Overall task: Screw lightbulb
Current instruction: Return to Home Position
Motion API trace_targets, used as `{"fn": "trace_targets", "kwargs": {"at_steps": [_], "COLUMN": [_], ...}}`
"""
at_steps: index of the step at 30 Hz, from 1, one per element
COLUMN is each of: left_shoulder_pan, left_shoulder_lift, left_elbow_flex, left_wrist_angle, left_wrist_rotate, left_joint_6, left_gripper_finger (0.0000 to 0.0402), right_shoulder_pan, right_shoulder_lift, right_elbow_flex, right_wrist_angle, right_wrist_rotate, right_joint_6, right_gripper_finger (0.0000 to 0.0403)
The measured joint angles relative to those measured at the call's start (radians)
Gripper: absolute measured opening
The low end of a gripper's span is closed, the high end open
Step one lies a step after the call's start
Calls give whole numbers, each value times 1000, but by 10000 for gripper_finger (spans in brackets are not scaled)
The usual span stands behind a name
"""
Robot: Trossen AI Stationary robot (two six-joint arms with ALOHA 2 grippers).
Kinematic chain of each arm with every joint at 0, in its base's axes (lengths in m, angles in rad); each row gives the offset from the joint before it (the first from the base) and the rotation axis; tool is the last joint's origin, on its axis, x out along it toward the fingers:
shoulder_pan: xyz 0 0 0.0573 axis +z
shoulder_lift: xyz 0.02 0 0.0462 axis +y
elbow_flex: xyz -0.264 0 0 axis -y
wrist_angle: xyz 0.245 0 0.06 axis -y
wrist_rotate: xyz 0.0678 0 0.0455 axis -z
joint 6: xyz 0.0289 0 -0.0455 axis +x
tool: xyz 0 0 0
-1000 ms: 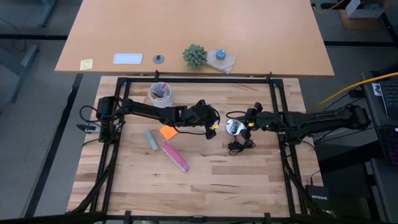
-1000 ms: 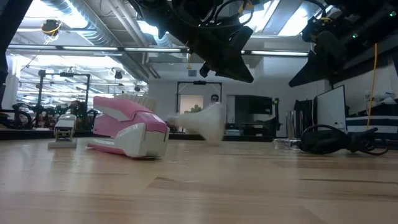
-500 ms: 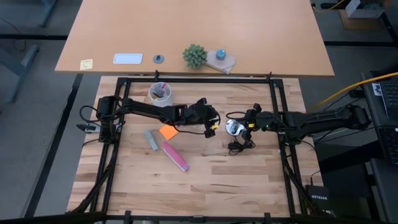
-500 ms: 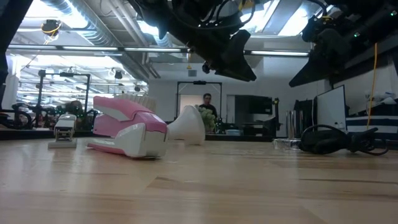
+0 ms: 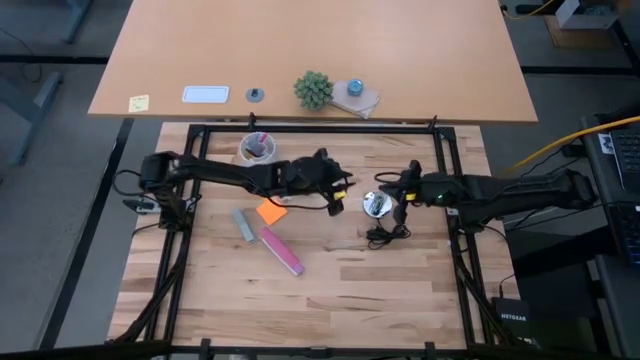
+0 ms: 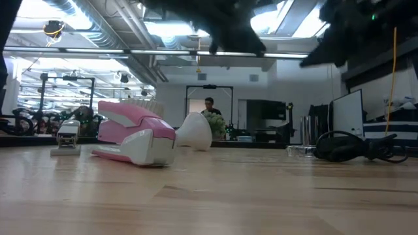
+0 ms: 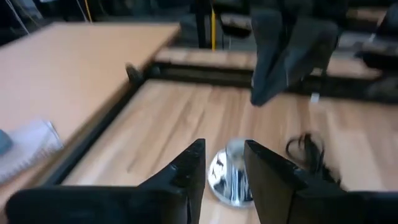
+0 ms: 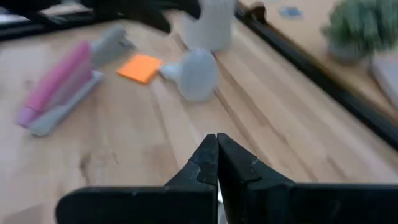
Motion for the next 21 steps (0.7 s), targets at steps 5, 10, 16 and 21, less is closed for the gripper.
{"fn": "trace_targets", "kwargs": {"at_steps": [5,10,16,21], "left_shoulder_pan": [0,0,0,0], "left_shoulder_lift": [-164,-345,-487,-555], "left_elbow_flex": [0,0,0,0], "left_wrist_angle": [-68,-191,-201,-203], "left_wrist_rotate": [0,0,0,0], "left_joint_6": [15,33,32,30], "left_gripper_finger": [95,93,93,93], "right_shoulder_pan": [0,0,0,0], "right_shoulder_lift": [-67,-125,-160,-160], "right_elbow_flex": [134,293,375,385], "right_wrist_angle": [-141,-373,-386,-377], "right_wrist_rotate": [-75,-121,-125,-125], "right_joint_6": [-82,-94,-93,-94], "right_gripper_finger": [3,3,3,3]}}
